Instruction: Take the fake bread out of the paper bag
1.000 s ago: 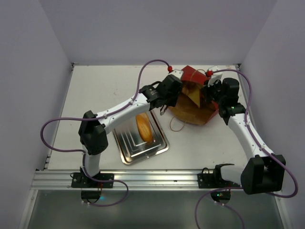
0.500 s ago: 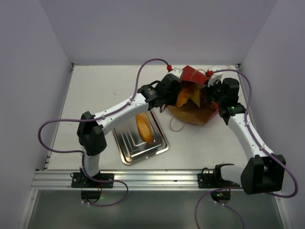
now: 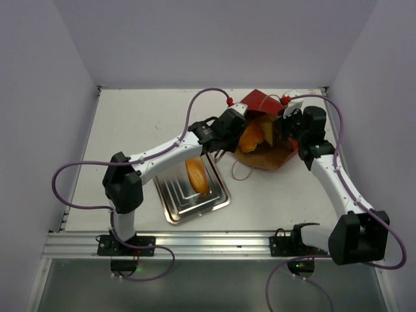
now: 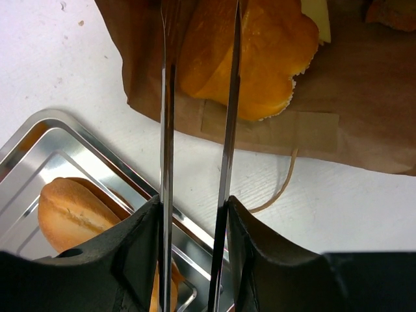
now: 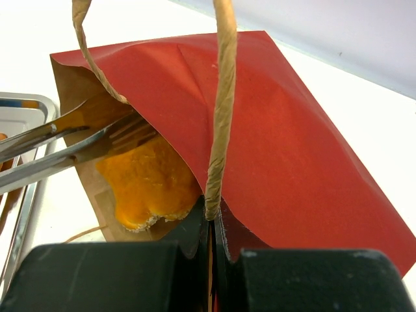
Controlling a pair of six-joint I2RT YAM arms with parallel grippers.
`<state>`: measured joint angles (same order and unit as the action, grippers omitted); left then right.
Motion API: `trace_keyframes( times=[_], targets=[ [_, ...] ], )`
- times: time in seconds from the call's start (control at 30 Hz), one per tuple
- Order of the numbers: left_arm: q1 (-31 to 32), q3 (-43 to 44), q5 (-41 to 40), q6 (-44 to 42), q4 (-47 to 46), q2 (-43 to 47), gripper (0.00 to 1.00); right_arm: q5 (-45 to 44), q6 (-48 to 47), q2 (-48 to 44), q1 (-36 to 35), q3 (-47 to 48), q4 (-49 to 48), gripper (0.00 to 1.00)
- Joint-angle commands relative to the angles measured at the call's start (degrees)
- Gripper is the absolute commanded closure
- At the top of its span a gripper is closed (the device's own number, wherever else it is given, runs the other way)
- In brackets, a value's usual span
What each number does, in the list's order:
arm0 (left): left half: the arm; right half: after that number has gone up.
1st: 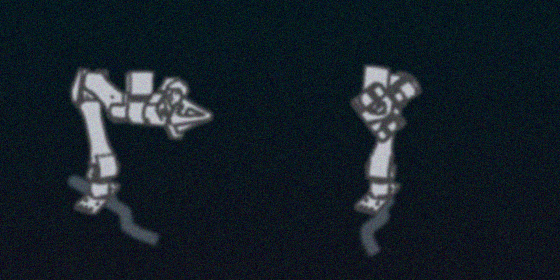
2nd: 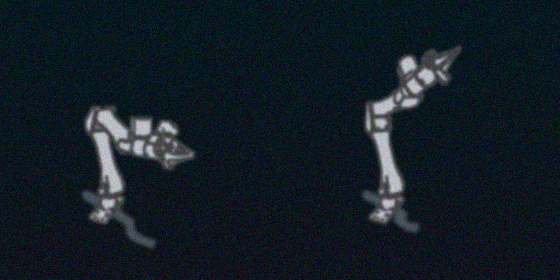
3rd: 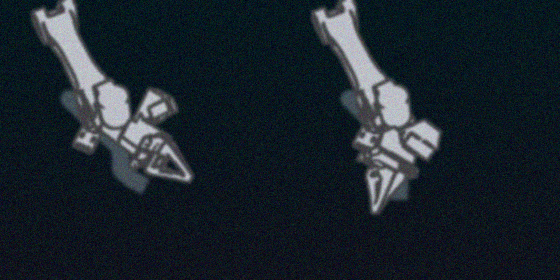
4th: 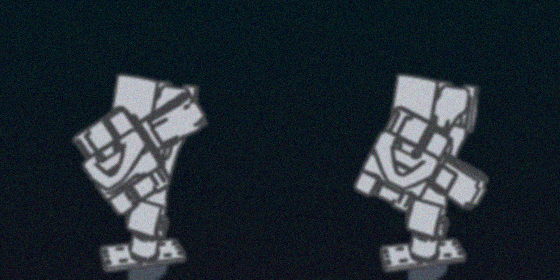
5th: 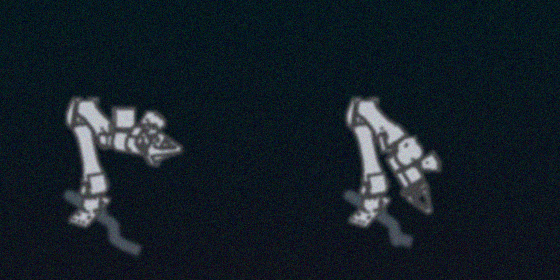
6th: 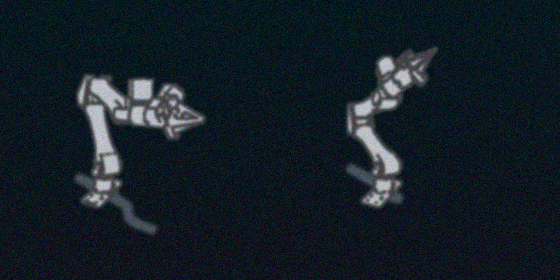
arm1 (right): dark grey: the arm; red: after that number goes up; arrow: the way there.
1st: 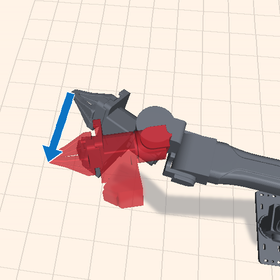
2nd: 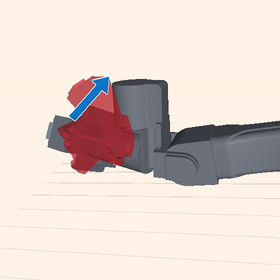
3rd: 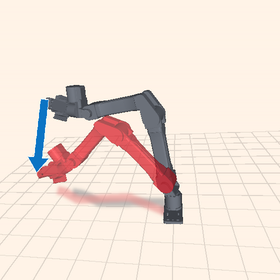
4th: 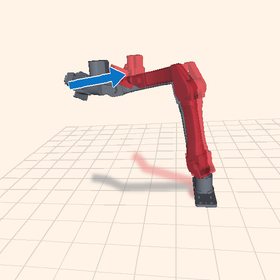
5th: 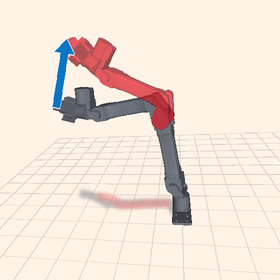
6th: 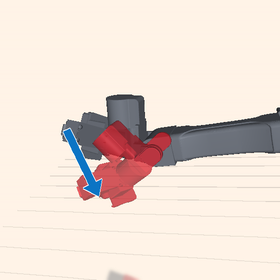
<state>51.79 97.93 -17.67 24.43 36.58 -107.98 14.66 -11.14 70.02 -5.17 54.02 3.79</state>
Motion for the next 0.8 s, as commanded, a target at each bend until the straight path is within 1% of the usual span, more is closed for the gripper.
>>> trace_keyframes(
  times=[0.0,0.37,0.5,0.63,0.73,0.77],
  targets=[
    [0.6,0.4,-0.1,-0.3,-3.9,5.6,0.55,0.6,0.6,-0.3,0.2,-0.1,-1.2,1.00],
    [0.6,1.2,0.5,-1.1,-5.5,10.0,0.55,0.7,0.6,-0.4,0.4,-0.2,-1.3,1.00],
    [0.7,-0.1,3.2,-1.0,-6.2,11.0,0.56,0.8,0.6,-0.5,0.3,-0.2,-1.2,1.00],
    [1.1,-2.7,6.9,-2.0,-6.4,13.7,0.57,1.0,0.6,-0.6,0.5,-0.2,-1.2,1.00],
    [2.2,-6.8,7.6,-2.4,-6.5,16.6,0.57,1.0,0.6,-0.5,0.6,-0.3,-1.2,1.00],
    [2.9,-9.3,7.6,-2.4,-6.5,17.4,0.57,1.1,0.6,-0.6,0.5,-0.3,-1.2,1.00]
  ],
)
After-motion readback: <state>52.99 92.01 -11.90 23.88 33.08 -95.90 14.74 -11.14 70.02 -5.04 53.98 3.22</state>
